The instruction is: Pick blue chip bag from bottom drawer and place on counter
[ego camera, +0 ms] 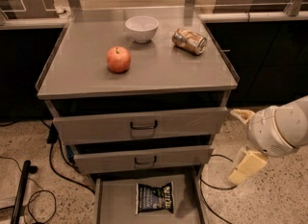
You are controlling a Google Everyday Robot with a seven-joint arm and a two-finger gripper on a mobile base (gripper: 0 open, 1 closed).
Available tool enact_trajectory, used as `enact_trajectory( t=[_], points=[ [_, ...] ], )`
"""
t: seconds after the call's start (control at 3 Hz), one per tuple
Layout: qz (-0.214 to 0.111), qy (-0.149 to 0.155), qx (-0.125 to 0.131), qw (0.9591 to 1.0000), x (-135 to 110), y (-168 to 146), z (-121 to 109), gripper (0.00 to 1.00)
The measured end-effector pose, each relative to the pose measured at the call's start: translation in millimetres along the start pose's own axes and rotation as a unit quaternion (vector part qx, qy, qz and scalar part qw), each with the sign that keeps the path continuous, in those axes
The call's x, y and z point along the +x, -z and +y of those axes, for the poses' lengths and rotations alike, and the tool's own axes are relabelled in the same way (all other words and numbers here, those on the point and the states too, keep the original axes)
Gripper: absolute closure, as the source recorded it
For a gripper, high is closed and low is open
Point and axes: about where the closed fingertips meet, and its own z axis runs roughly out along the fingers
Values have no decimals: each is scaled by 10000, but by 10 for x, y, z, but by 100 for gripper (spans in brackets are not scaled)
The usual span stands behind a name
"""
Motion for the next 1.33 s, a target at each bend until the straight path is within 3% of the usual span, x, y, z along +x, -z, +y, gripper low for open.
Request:
enact_trajectory(
  t=[0.33,0.67,1.0,1.33],
  points=[
    [95,-105,-215,9997,150,-330,55,0],
    [221,-499,-601,9967,567,-1016,143,0],
    [212,-652,-764,9947,823,-1512,255,0],
    [-144,-562,-551,9968,936,-1897,291,0]
  ],
)
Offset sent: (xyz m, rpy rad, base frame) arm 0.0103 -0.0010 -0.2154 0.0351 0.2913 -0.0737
